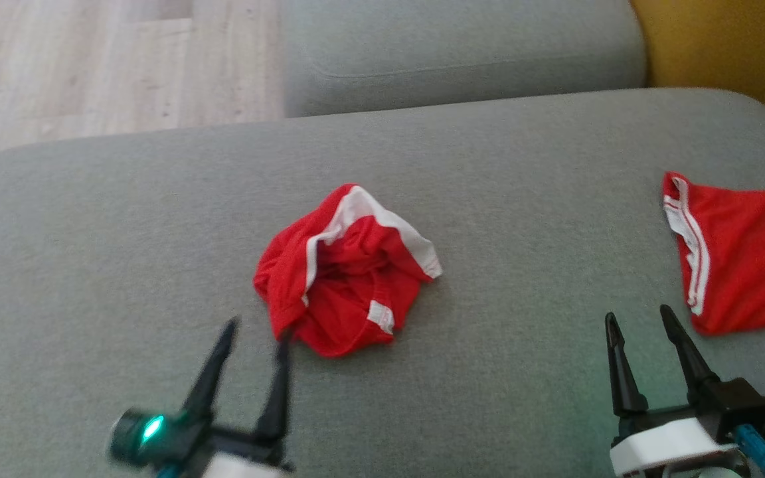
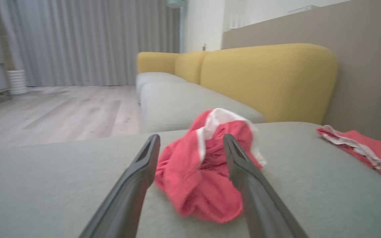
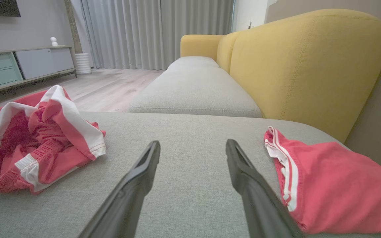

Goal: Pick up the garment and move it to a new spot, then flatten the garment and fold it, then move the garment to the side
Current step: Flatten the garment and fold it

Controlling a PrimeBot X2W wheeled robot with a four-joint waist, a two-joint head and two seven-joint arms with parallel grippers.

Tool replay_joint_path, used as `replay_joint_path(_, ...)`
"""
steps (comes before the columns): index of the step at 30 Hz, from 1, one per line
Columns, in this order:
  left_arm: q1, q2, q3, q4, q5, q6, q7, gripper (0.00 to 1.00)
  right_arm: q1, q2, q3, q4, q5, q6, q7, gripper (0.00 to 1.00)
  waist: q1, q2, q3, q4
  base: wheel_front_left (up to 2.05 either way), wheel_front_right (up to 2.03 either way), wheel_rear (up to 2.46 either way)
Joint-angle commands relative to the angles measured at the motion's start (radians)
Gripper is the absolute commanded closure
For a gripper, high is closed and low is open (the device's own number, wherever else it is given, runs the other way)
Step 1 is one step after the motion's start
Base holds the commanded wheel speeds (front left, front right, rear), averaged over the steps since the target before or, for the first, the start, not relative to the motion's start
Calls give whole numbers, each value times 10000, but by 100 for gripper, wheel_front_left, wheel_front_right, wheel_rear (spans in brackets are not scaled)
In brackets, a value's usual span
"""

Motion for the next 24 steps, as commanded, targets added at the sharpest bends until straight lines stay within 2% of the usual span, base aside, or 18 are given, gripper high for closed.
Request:
replay_joint_path(1,-1154,-89,-241,57,-26,-87,54,0,-513,-89,293,-375,56,65,-28,0,0,-1,231,-320,0,0,0)
replay_joint_path(4,-1856,-95,-737,574,4,-101,380,0,-599,-89,408,-414,63,65,-28,0,0,-1,427,-550,0,0,0)
replay_joint_path(9,-3220,-99,-1670,2203,-407,-32,1419,0,-867,-89,639,-472,128,65,-28,0,0,-1,887,-1185,0,0,0)
replay_joint_path(12,-3599,-100,-1967,3037,-937,103,2002,0,-927,-89,641,-479,204,65,-28,0,0,-1,1001,-1503,0,0,0)
replay_joint_path(15,-3831,-101,-2133,3714,-1115,489,2426,0,-908,-89,657,-473,227,65,-28,0,0,-1,1055,-1744,0,0,0)
replay_joint_path(17,-3953,-101,-2200,4028,-1148,706,2574,0,-896,-89,638,-478,238,65,-28,0,0,-1,1072,-1830,0,0,0)
replay_joint_path(23,-4239,-102,-2390,4393,-1294,796,2413,0,-913,-89,585,-464,248,65,-28,0,0,-1,1054,-1935,0,0,0)
replay_joint_path(24,-4279,-102,-2402,4472,-1323,807,2398,22,-926,-89,588,-452,253,65,-28,0,0,-1,1044,-1947,0,0,0)
